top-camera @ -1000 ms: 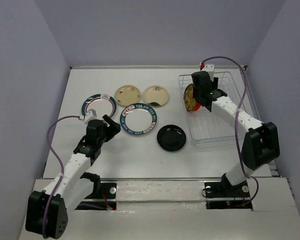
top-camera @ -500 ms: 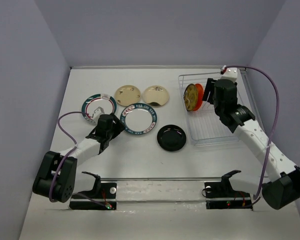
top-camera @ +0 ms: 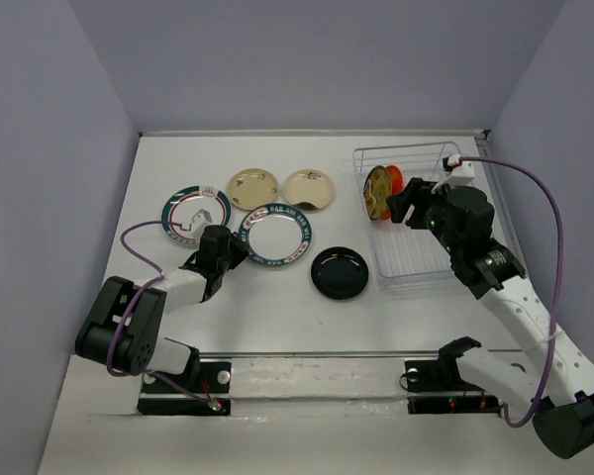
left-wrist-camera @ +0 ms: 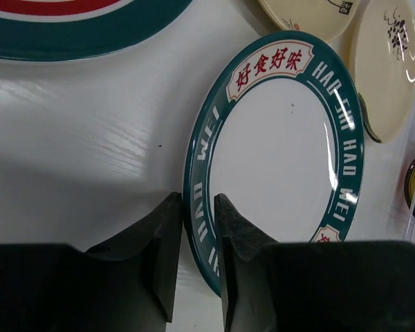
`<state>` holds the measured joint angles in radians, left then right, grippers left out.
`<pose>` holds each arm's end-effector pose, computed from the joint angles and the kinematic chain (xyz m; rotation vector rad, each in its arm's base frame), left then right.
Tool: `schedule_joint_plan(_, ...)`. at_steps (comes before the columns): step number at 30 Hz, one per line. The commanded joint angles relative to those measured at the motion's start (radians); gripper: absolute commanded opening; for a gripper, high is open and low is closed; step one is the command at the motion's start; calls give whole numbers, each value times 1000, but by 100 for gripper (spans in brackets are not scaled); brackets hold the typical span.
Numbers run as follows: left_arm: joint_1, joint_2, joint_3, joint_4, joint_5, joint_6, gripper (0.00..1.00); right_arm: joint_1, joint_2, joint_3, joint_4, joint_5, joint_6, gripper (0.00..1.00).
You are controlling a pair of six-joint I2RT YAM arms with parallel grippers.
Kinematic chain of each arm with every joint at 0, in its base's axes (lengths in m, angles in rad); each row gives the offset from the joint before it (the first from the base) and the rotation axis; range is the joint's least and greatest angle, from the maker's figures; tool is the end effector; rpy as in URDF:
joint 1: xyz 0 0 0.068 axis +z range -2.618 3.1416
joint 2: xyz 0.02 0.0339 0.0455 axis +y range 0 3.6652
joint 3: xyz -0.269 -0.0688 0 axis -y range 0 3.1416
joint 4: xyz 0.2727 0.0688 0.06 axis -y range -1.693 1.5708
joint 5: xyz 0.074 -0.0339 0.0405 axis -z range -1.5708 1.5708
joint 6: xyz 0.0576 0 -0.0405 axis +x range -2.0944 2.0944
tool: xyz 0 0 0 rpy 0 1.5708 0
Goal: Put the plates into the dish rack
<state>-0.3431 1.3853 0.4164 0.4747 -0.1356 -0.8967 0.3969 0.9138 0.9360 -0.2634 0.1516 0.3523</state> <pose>0.2754 -0.0901 0.1249 -0.6614 2.0138 -0.6176 0.2378 0.0902 0.3613 0.0679 1.8256 0.3941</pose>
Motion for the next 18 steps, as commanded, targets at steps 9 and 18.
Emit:
schedule_joint_plan(9, -10, -18, -82, 186, -42, -10, 6, 3, -23, -95, 150, -328, 126, 73)
schedule_joint_plan(18, -22, -558, -208, -31, -36, 22, 6, 13, 34, -106, 220, -520, 171, 80)
